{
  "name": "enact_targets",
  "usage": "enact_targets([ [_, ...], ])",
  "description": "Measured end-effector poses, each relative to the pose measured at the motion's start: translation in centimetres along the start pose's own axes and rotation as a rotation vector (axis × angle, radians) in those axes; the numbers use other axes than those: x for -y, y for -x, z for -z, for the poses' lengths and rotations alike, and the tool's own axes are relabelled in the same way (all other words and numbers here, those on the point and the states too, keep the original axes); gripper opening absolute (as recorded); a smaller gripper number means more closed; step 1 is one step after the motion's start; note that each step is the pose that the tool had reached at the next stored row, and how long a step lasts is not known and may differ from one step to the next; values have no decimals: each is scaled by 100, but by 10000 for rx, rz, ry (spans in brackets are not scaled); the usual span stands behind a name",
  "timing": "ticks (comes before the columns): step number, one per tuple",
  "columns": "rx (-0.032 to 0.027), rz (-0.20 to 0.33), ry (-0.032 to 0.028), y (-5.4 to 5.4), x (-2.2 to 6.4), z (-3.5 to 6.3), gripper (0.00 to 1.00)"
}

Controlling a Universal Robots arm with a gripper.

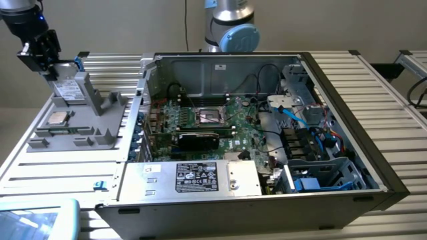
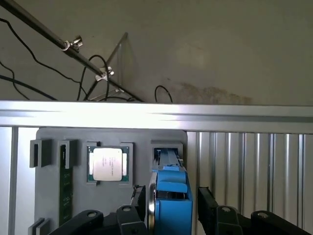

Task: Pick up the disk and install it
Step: 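Pick up the disk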

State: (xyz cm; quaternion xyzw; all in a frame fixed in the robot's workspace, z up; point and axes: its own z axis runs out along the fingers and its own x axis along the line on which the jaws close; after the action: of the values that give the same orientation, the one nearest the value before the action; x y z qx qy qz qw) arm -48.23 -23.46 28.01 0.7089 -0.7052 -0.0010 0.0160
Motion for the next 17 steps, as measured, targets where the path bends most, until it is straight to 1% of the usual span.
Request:
enact_targets([
  [3, 0, -2, -49, 0, -3, 17, 55],
  [4, 0, -2, -78, 0, -3, 18, 55],
  [5, 0, -3, -92, 0, -2, 18, 55],
  [10, 0, -3, -97, 0, -3, 18, 55],
  [11, -1, -3, -97, 0, -3, 18, 46],
  [12, -1, -3, -97, 0, -3, 18, 46],
  [13, 3, -3, -97, -2, -3, 18, 40],
  [14, 8, -3, -97, -7, -4, 18, 37],
  [17, 13, -2, -97, -26, -3, 17, 37],
])
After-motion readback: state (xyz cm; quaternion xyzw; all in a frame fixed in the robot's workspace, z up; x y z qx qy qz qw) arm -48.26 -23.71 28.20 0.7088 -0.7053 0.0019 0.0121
